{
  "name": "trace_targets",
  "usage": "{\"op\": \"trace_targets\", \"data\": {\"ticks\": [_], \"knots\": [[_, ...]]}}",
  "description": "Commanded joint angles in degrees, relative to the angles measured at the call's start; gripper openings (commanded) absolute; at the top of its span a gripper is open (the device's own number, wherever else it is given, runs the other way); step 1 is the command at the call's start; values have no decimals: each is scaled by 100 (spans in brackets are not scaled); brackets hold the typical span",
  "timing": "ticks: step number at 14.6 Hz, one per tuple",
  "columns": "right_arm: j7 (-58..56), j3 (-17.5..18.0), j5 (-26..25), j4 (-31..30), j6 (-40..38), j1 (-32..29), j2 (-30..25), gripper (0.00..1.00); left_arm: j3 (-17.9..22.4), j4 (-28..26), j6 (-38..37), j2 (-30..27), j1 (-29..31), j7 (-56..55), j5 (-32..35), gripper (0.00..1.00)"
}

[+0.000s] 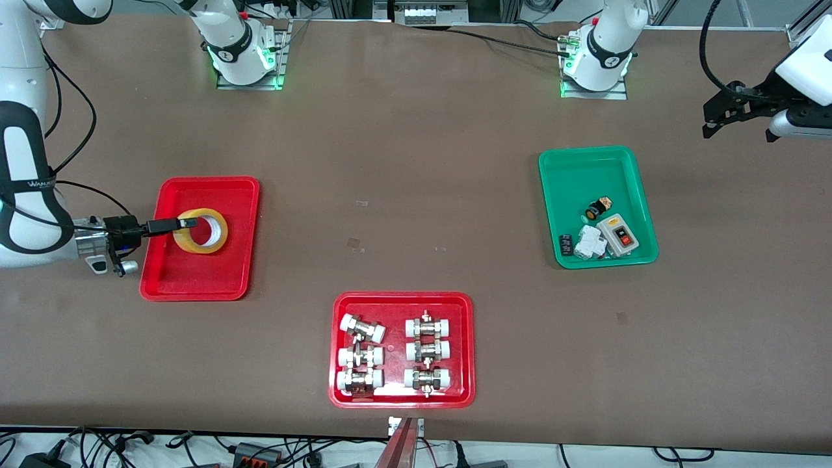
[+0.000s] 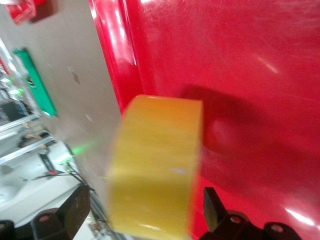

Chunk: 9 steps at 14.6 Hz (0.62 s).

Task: Left arm passes tape to right arm into tray
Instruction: 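Lower the tape into the empty red tray with the right gripper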

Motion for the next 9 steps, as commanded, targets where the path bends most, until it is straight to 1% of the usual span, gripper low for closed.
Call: {"op": "trace_targets", "data": {"ticks": [1,2,4,9], "knots": [[-8,54,-560,-120,298,118,-352,100,161,166,4,135,80,-224,-328,100],[-8,54,-606,-207,386,127,-361,100,258,184,-5,144,115,-207,-408,100],[-17,54,-676,-322,615,171,-440,100,303,201,-14,223,150,-180,-408,100],[1,63,-1896,-296,923,365,-967,100,250,210,-40,224,151,-198,-356,100]]}}
